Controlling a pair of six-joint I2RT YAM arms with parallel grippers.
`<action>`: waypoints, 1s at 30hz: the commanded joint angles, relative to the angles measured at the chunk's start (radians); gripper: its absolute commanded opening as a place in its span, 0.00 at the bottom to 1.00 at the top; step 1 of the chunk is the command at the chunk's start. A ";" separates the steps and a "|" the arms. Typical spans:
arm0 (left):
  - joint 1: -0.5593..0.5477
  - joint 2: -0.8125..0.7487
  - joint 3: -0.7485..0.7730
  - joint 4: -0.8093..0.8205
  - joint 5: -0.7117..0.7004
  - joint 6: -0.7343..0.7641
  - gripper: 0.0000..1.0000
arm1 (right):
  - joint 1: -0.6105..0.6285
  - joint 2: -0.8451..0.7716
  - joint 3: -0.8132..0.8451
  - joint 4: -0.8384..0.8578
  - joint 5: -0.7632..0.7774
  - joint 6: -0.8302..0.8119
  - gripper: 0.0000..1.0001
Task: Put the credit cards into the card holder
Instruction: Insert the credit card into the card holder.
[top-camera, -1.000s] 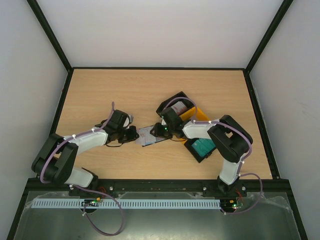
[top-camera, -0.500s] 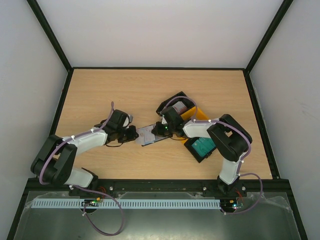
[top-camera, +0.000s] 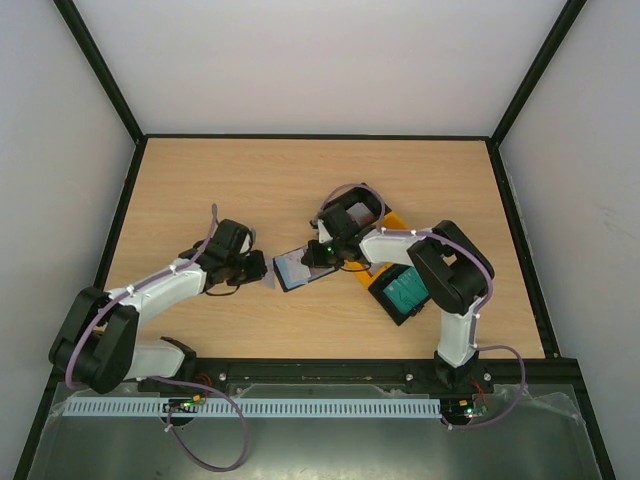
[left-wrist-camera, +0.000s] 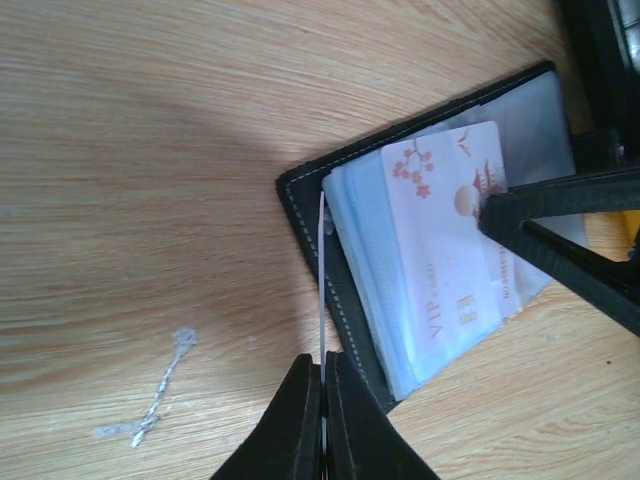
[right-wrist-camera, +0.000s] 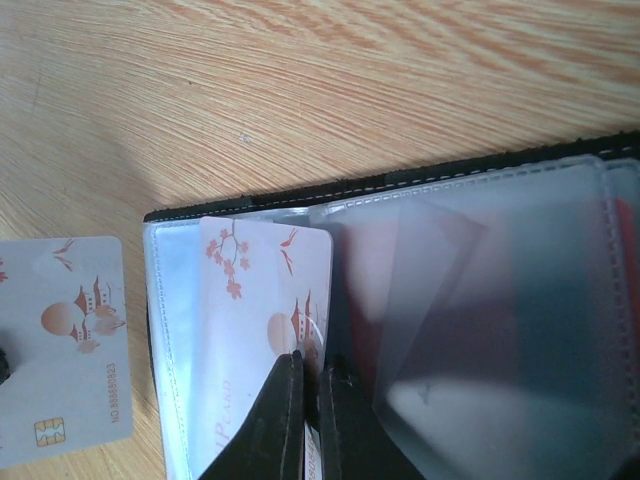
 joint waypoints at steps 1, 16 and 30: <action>0.008 0.014 -0.008 -0.049 -0.030 0.004 0.02 | 0.000 0.050 0.005 -0.113 0.004 -0.070 0.02; 0.008 0.096 -0.003 -0.002 0.026 0.022 0.02 | 0.000 0.088 0.057 -0.177 -0.114 -0.174 0.02; 0.008 0.106 0.000 -0.010 -0.002 0.019 0.02 | -0.010 0.005 0.039 -0.222 0.028 -0.155 0.02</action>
